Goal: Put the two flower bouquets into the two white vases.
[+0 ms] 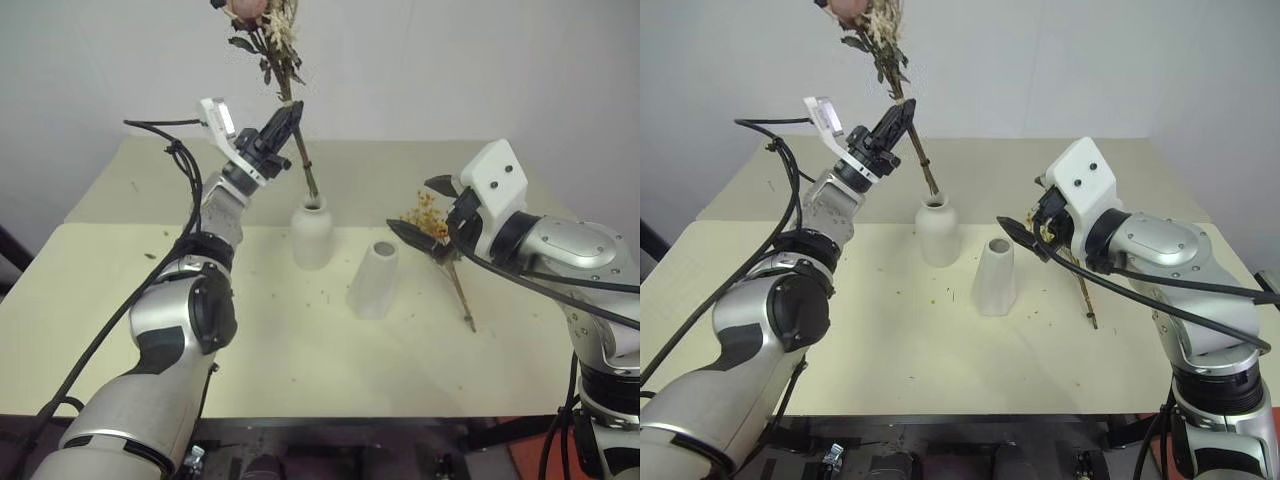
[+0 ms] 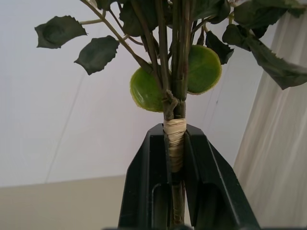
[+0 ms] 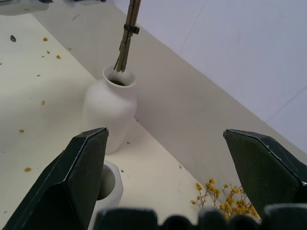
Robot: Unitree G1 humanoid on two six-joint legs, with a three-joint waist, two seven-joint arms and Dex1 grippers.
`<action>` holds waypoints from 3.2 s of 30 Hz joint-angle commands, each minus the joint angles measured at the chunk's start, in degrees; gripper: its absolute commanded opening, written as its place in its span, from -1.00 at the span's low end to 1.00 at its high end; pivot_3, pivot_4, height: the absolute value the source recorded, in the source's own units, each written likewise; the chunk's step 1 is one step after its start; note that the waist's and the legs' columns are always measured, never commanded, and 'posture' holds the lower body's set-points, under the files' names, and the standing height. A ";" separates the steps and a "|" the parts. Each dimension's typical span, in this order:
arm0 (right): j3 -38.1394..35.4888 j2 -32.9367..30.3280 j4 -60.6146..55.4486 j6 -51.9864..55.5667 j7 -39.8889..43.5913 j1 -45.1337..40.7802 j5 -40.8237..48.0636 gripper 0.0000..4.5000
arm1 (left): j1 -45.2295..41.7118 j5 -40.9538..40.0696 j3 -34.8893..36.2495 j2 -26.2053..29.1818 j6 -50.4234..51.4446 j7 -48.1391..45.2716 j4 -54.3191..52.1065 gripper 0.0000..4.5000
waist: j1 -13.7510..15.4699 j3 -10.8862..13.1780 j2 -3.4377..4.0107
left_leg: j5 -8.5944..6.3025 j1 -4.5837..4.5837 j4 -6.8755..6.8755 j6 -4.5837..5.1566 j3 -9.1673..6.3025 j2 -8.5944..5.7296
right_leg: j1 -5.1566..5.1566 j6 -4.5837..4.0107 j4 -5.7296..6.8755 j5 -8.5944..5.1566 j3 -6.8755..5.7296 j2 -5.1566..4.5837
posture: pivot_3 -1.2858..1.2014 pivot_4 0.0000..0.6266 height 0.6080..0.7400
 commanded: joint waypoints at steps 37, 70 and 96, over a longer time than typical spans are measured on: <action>-3.36 0.53 -3.74 1.27 -3.88 1.38 0.73 1.00 | 2.66 8.30 -2.82 -3.89 -6.22 10.43 0.51 -0.94 | 0.10 0.00 0.00 | 0.00 0.03 0.00 0.00 0.00 0.00 | 0.02 -0.25 0.02 0.15 0.00 0.00 | 0.03 -0.52 1.00; -2.56 0.71 -1.55 -1.24 -4.17 3.23 -0.21 1.00 | 7.02 8.70 -5.95 2.03 -8.86 -7.79 -3.27 0.99 | 0.06 0.00 0.00 | 0.00 0.05 0.00 0.00 0.00 0.00 | 0.03 -0.25 0.04 0.15 0.01 0.00 | 0.03 -0.52 1.00; 9.51 -9.50 41.74 8.33 7.02 -9.26 -5.07 1.00 | 32.05 0.79 -21.26 17.90 20.91 -20.25 -68.32 0.99 | -0.31 0.01 0.02 | 0.01 0.17 0.01 0.01 0.06 0.06 | 0.08 -0.29 0.04 0.16 0.07 0.02 | 0.03 -0.52 1.00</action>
